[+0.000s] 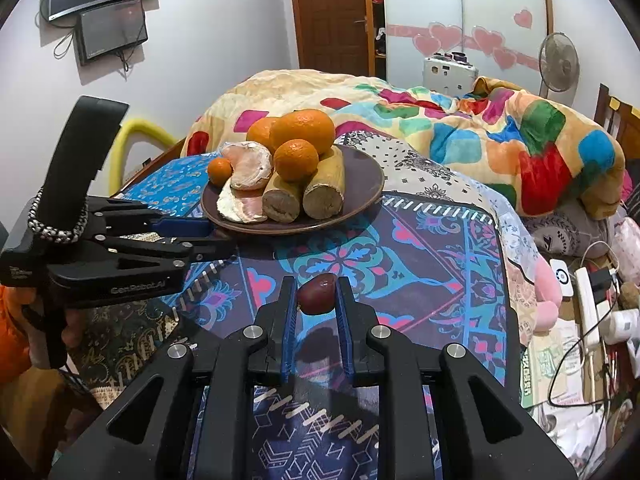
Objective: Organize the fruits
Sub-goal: 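Lower the dark red fruit onto the plate rim and open the right tool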
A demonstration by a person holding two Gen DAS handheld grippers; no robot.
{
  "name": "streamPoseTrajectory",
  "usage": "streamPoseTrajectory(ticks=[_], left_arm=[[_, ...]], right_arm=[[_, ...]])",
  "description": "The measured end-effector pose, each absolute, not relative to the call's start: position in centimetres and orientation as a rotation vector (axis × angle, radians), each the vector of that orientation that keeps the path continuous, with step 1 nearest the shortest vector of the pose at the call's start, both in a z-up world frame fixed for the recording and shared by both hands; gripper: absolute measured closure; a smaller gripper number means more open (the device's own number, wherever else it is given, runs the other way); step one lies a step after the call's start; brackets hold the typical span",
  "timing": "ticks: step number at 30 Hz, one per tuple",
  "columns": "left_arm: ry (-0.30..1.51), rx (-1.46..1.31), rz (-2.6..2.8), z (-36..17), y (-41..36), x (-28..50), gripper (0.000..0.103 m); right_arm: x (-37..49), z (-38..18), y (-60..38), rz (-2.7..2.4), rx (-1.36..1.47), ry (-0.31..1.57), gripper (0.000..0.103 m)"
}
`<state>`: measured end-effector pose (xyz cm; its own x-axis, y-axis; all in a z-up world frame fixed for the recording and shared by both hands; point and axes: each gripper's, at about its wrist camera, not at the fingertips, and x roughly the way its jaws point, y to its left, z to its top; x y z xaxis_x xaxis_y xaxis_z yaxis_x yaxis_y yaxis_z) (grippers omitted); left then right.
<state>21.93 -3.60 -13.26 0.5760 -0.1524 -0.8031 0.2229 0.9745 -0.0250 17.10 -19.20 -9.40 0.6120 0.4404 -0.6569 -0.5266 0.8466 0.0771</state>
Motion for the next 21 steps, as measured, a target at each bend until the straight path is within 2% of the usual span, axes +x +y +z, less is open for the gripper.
streamPoseTrajectory(ticks=[3,13,21], left_arm=[[0.912,0.104,-0.22,-13.5,-3.7,21.7,0.079],[0.893,0.076,-0.237,-12.4,-2.2,20.0,0.08],[0.81,0.065,-0.203,-9.9,-0.2,19.5,0.08]], right_arm=[[17.2,-9.4,-19.1,0.565,-0.125,0.719,0.086],[17.9,-8.7,-17.9,0.58,-0.127,0.705,0.086],[19.1,-8.4,-15.6,0.599,-0.136,0.705,0.086]])
